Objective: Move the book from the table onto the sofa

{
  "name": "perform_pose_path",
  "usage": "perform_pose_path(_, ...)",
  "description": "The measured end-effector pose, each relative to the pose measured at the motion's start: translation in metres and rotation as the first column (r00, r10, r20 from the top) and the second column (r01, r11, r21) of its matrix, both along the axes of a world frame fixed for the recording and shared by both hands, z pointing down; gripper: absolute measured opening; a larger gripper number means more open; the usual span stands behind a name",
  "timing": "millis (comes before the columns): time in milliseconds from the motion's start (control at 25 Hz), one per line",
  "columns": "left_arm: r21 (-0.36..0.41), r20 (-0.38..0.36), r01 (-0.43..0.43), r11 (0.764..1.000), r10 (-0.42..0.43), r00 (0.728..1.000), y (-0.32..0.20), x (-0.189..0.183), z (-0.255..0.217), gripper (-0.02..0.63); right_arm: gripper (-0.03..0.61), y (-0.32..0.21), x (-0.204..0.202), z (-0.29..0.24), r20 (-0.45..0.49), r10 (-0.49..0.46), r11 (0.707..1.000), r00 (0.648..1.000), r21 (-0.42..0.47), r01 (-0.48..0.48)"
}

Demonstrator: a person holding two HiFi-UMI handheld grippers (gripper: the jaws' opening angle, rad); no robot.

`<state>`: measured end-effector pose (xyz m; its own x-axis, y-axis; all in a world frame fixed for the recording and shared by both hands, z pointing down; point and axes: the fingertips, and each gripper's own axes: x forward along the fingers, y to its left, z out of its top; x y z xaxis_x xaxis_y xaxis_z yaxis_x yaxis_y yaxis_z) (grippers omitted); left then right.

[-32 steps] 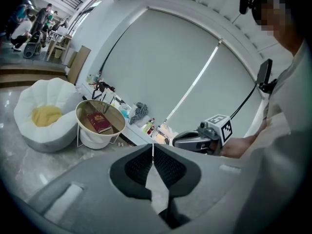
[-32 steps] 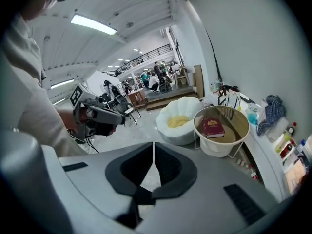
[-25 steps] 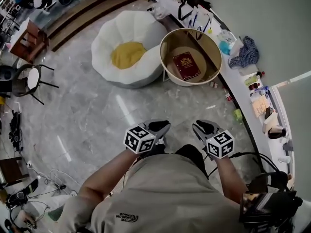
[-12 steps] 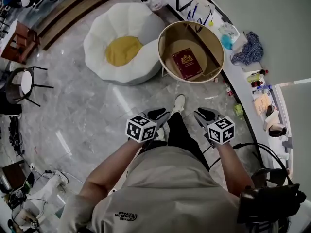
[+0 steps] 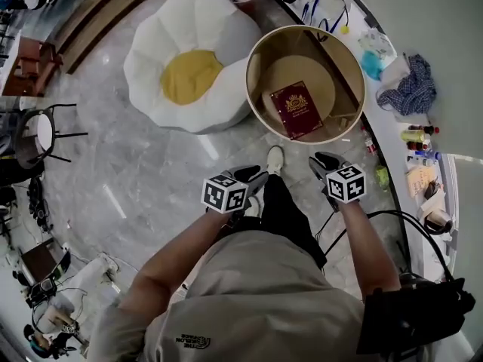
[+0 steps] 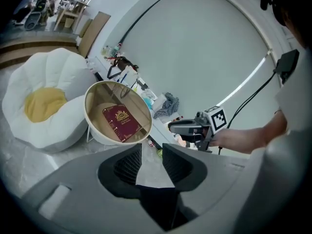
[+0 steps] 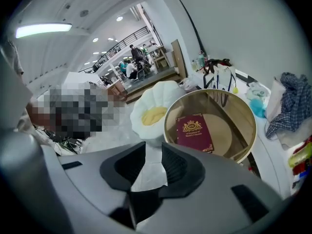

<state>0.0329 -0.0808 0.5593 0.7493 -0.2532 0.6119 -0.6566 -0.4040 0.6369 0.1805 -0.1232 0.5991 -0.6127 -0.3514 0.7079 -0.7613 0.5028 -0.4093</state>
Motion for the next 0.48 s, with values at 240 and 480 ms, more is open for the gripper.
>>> perform_pose_path(240, -0.093, 0.017, 0.037, 0.995, -0.036, 0.999, -0.079, 0.033, 0.076, 0.131, 0.126, -0.09, 0.039, 0.089, -0.037, 0.02, 0.995, 0.999, -0.093, -0.024)
perform_pose_path(480, -0.17, 0.062, 0.049, 0.984, -0.039, 0.997, -0.134, 0.051, 0.162, 0.15, 0.133, -0.151, 0.057, 0.171, -0.08, -0.034, 0.989, 0.996, -0.149, 0.022)
